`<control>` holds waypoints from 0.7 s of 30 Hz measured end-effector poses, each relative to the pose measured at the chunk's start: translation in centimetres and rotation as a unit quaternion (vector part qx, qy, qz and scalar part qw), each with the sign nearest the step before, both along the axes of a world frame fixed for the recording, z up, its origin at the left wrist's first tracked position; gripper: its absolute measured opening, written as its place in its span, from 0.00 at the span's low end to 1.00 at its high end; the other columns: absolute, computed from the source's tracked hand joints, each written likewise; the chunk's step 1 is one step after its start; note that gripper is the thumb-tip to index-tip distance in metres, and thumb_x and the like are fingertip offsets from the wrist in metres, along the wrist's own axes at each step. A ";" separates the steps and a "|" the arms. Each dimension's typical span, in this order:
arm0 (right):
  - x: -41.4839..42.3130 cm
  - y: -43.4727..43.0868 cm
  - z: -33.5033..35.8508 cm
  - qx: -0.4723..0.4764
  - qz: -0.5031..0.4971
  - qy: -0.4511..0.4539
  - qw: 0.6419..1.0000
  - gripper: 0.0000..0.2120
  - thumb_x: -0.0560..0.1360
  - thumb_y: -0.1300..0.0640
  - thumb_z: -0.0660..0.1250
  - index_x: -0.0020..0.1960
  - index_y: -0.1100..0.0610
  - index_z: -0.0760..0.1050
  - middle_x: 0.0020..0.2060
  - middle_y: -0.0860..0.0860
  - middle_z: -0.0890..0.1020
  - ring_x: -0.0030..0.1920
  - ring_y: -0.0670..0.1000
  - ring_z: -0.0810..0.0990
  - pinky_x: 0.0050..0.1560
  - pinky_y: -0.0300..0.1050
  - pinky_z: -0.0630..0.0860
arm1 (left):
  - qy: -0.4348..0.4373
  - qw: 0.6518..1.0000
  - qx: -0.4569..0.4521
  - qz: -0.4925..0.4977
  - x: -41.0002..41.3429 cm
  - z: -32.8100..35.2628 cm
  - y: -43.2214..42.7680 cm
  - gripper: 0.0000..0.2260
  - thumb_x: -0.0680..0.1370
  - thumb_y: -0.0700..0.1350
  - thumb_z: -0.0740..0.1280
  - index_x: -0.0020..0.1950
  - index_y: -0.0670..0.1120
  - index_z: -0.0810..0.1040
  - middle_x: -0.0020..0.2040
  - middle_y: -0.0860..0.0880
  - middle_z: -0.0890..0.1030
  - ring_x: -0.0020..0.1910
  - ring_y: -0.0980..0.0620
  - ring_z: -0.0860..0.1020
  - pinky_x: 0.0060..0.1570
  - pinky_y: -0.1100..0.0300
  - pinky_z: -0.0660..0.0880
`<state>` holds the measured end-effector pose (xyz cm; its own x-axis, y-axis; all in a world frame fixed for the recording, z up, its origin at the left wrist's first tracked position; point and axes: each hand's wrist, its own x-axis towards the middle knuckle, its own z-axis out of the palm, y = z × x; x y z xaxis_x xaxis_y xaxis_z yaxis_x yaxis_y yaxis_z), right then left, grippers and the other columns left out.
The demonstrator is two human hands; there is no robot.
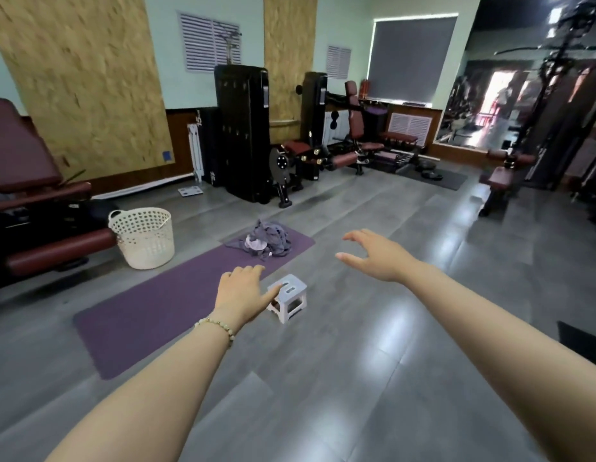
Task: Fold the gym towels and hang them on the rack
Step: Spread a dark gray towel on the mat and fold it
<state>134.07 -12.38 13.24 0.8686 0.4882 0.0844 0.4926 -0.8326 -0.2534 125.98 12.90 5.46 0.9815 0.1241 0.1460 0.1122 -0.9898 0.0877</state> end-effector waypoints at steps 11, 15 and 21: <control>34.3 6.6 1.1 0.013 0.094 0.033 0.995 0.28 0.76 0.40 0.63 0.72 0.51 0.64 0.70 0.48 0.67 0.67 0.51 0.70 0.65 0.49 0.68 | 0.017 0.995 -0.036 0.090 31.1 -0.5 5.0 0.26 0.78 0.64 0.53 0.68 0.48 0.70 0.62 0.47 0.76 0.61 0.45 0.73 0.56 0.51 0.70; 46.8 10.8 -1.4 0.019 0.108 0.040 0.993 0.28 0.77 0.41 0.62 0.73 0.51 0.63 0.70 0.48 0.67 0.68 0.50 0.69 0.66 0.49 0.67 | 0.001 0.994 -0.054 0.098 43.9 -1.9 8.0 0.25 0.78 0.64 0.54 0.66 0.49 0.72 0.58 0.48 0.78 0.59 0.46 0.74 0.54 0.52 0.69; 63.3 15.9 -3.2 0.055 0.101 0.086 0.990 0.26 0.78 0.44 0.63 0.72 0.51 0.64 0.70 0.48 0.68 0.68 0.48 0.68 0.67 0.47 0.67 | 0.007 0.994 -0.070 0.089 62.2 -2.3 13.2 0.24 0.78 0.64 0.55 0.62 0.49 0.74 0.59 0.49 0.79 0.59 0.47 0.75 0.53 0.54 0.70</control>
